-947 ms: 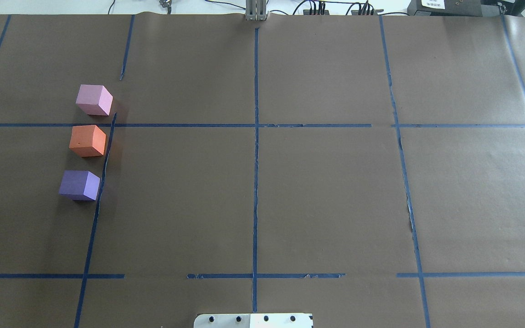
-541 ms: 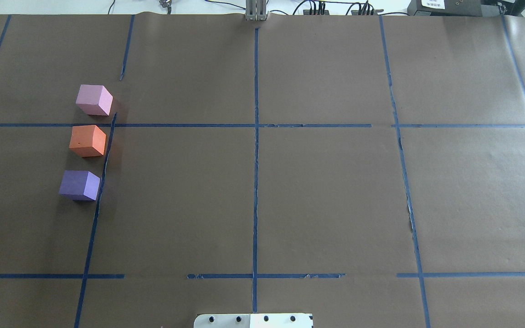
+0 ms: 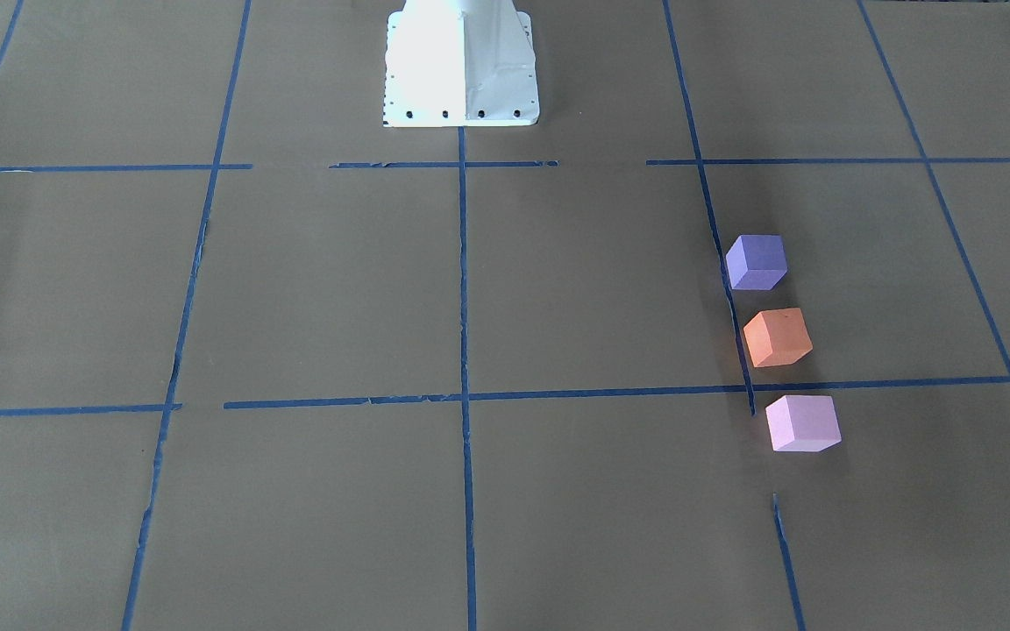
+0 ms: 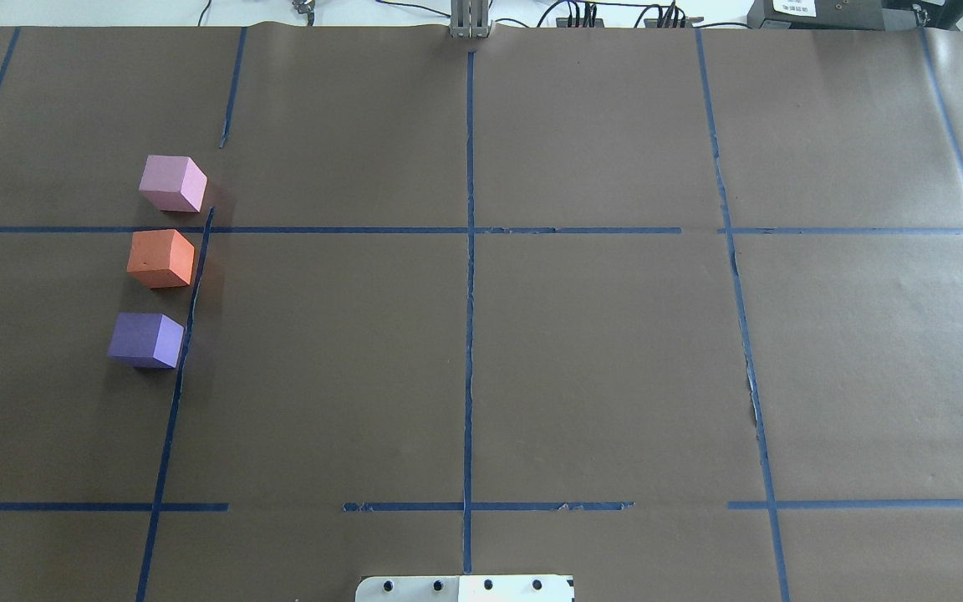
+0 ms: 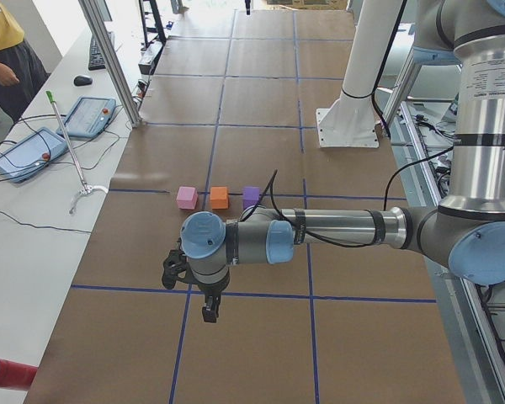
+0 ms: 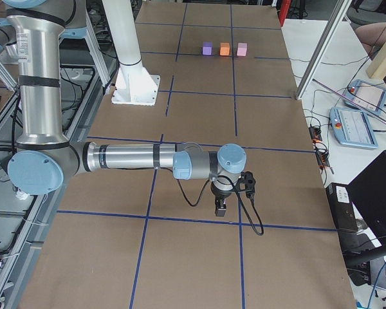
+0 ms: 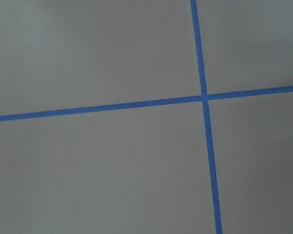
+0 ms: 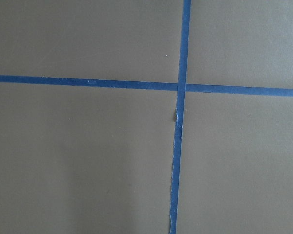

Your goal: Arrange blocks in a line

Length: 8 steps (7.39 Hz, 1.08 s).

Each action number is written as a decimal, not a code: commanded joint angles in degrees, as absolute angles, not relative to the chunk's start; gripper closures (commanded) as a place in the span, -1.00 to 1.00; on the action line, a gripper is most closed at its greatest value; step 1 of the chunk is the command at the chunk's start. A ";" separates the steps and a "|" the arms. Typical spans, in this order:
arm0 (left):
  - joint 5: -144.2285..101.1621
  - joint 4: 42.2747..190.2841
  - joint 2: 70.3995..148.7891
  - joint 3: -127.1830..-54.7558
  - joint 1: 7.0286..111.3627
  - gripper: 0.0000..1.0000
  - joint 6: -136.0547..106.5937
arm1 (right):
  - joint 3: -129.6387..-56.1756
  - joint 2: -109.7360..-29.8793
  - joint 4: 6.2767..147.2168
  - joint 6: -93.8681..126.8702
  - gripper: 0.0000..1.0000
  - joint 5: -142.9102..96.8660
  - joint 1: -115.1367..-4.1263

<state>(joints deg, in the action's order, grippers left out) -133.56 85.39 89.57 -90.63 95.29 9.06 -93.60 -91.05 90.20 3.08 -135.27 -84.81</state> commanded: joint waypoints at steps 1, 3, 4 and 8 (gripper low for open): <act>-133.77 84.46 89.74 -89.74 95.27 -1.00 8.97 | -93.60 -91.05 90.26 3.08 -1.00 -135.26 -84.81; -133.86 84.99 90.52 -91.13 95.19 -1.00 -1.15 | -93.60 -91.05 90.18 3.08 -1.00 -135.26 -84.81; -134.03 87.69 91.31 -90.88 95.10 -1.00 -3.58 | -93.60 -91.05 90.18 3.08 -1.00 -135.26 -84.81; -134.21 91.31 91.67 -90.70 95.10 -1.00 -3.60 | -93.60 -91.05 90.18 3.08 -1.00 -135.26 -84.81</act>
